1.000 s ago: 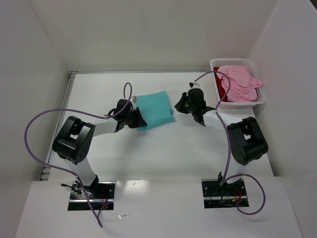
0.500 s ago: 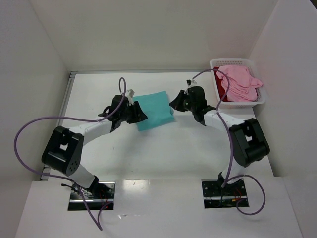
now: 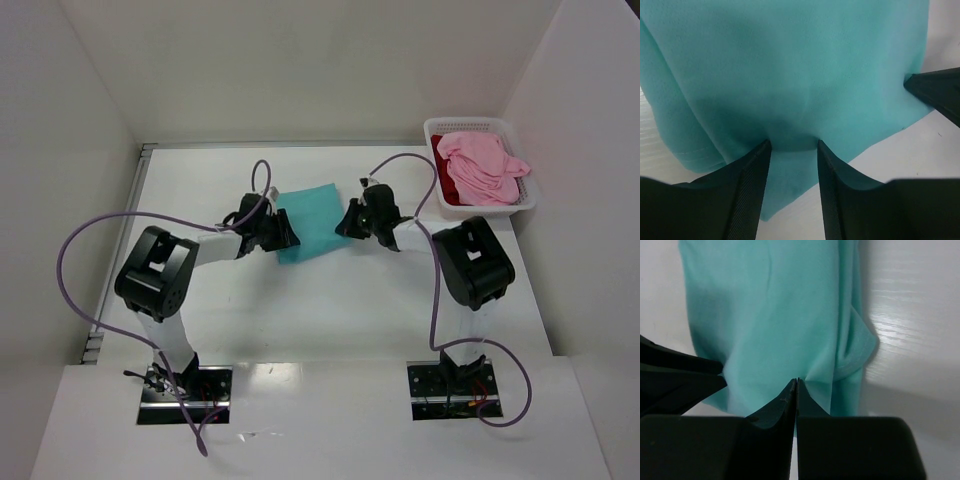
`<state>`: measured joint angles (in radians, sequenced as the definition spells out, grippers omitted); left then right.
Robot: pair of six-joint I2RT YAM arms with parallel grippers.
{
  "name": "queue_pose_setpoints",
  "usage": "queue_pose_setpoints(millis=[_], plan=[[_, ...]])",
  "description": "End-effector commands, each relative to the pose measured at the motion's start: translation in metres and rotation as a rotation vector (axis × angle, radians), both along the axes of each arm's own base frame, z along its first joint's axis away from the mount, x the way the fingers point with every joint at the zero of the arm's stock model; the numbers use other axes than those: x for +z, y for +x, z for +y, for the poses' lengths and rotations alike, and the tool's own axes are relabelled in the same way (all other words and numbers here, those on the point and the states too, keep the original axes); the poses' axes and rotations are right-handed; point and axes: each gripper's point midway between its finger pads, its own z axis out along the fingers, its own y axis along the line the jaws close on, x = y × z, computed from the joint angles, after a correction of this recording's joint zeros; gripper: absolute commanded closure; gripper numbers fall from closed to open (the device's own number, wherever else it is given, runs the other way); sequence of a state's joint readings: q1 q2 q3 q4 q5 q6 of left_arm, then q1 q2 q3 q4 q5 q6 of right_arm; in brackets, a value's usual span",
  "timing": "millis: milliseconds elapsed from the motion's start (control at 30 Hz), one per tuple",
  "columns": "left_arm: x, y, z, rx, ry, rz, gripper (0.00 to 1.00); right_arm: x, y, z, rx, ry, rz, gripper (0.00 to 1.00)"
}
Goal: Fold and stack the t-shirts
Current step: Smooth out wrinkles on the folded tshirt
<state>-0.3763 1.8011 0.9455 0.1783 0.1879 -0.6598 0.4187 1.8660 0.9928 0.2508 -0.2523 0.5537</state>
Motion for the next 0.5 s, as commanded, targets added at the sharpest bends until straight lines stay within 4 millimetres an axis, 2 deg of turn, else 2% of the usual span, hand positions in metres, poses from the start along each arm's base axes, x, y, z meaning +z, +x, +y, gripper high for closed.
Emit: queue_pose_setpoints(millis=[0, 67, 167, 233, 267, 300, 367, 400, 433, 467], plan=[[0.004, 0.016, 0.01, 0.034, 0.017, -0.035, 0.49, -0.001, 0.013, -0.007, -0.032, -0.069, -0.047, 0.96], [0.003, 0.014, 0.016, 0.045, 0.02, -0.028, 0.49, -0.008, 0.009, -0.011, -0.041, -0.086, -0.028, 0.96], [0.016, 0.013, 0.028, 0.061, 0.023, -0.042, 0.49, -0.001, 0.012, -0.016, -0.054, -0.109, -0.055, 0.96], [0.03, 0.012, 0.029, 0.048, 0.029, -0.072, 0.45, 0.008, 0.016, -0.021, -0.078, -0.128, -0.083, 0.96], [0.033, 0.011, 0.034, 0.058, 0.031, -0.067, 0.4, 0.008, 0.014, -0.025, -0.088, -0.142, -0.072, 0.96], [0.043, 0.013, 0.034, 0.051, 0.032, -0.09, 0.36, 0.025, 0.019, -0.024, -0.098, -0.13, -0.108, 0.96], [0.067, 0.016, 0.039, 0.063, 0.029, -0.141, 0.25, 0.038, 0.019, -0.027, -0.102, -0.132, -0.134, 0.91], [0.075, 0.016, 0.039, 0.064, 0.023, -0.158, 0.2, 0.057, 0.019, -0.026, -0.105, -0.114, -0.17, 0.9], [0.088, 0.019, 0.046, 0.081, 0.03, -0.197, 0.18, 0.068, 0.021, -0.026, -0.108, -0.101, -0.195, 0.87], [0.092, 0.02, 0.049, 0.097, 0.038, -0.209, 0.15, 0.076, 0.02, -0.026, -0.109, -0.092, -0.211, 0.81]])
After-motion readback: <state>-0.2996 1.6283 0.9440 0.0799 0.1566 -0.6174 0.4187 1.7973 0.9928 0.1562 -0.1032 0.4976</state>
